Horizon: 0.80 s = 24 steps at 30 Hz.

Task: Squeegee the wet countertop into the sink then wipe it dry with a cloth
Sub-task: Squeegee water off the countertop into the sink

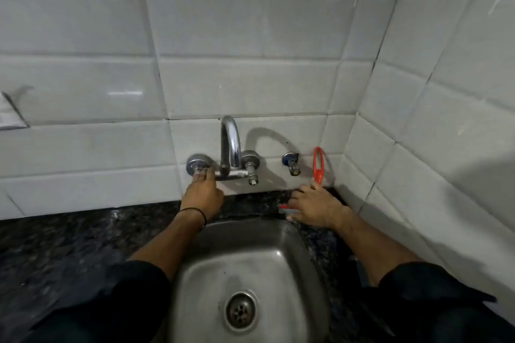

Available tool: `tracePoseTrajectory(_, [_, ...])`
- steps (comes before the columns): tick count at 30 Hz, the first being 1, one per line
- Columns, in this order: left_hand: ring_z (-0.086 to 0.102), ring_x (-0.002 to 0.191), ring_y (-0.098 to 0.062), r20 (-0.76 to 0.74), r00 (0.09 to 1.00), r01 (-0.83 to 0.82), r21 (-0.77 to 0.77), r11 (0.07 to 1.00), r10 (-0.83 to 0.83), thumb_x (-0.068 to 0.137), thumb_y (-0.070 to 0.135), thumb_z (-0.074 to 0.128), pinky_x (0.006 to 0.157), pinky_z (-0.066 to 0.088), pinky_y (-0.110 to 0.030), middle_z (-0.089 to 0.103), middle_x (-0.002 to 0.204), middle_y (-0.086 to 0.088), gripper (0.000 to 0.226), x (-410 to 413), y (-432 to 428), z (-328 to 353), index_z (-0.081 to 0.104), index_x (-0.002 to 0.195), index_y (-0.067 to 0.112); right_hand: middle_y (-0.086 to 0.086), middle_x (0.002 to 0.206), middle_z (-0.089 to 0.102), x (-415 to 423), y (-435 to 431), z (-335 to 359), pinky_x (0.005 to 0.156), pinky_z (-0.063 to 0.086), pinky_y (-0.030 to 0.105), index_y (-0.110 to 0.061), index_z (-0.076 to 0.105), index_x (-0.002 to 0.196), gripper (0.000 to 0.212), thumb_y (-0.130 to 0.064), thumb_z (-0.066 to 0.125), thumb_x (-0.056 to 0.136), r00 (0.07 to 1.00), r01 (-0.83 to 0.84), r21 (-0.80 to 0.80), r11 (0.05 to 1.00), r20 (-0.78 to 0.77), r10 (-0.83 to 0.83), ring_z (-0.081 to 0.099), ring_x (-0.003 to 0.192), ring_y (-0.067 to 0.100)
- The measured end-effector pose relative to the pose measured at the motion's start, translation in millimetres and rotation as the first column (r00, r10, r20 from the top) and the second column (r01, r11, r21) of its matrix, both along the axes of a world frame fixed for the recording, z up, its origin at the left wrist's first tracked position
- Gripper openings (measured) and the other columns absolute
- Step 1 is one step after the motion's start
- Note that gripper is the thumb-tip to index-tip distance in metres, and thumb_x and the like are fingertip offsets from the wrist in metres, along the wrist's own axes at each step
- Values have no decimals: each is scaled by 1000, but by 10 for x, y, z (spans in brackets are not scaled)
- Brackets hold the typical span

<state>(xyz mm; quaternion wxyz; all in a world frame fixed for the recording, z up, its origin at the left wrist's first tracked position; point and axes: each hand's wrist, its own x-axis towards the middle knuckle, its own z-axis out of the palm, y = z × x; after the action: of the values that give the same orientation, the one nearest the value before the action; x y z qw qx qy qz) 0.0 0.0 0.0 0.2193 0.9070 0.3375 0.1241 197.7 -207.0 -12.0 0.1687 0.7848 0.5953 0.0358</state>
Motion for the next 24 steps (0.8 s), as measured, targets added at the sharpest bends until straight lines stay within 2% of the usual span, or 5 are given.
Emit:
tracePoseTrajectory(2, [31,142,-42,1,998,-57,17,998,57,88,-1,48,112,35,-49,16,160,-24,67,70,37,-120,26,151,6,0,126,62,208,-13,-123,104,31,48,-23,65,123,47,-48,44,89,999,-17,-1,1000,42,17,50,124,28])
tracePoseTrajectory(4, [28,144,-41,1,997,-82,55,995,82,85,-7,49,113,33,-48,17,160,-24,66,104,46,-225,31,148,4,4,135,60,450,8,-229,109,29,52,-23,64,127,41,-29,57,87,996,-4,-34,999,85,6,46,134,31])
tracePoseTrajectory(9, [33,141,-42,-16,997,-69,175,982,73,84,-11,53,110,33,-50,31,154,-23,62,193,89,-253,38,143,1,6,149,46,874,198,-312,121,3,51,-21,54,139,45,-23,45,95,975,55,-158,986,221,-19,18,150,29])
tracePoseTrajectory(15, [45,131,-42,5,995,-102,217,971,103,81,-11,61,106,40,-51,38,150,-22,65,225,77,-306,42,141,3,2,127,65,1096,262,-393,121,-3,57,-20,68,122,31,-22,53,96,900,153,-351,924,435,16,35,139,32])
tracePoseTrajectory(24, [49,127,-37,32,997,-79,105,991,76,83,-13,50,101,42,-50,42,147,-16,59,223,64,-227,47,136,12,0,102,73,624,292,-122,114,-19,56,-21,73,101,24,-14,52,91,920,-13,-173,985,384,79,55,120,26])
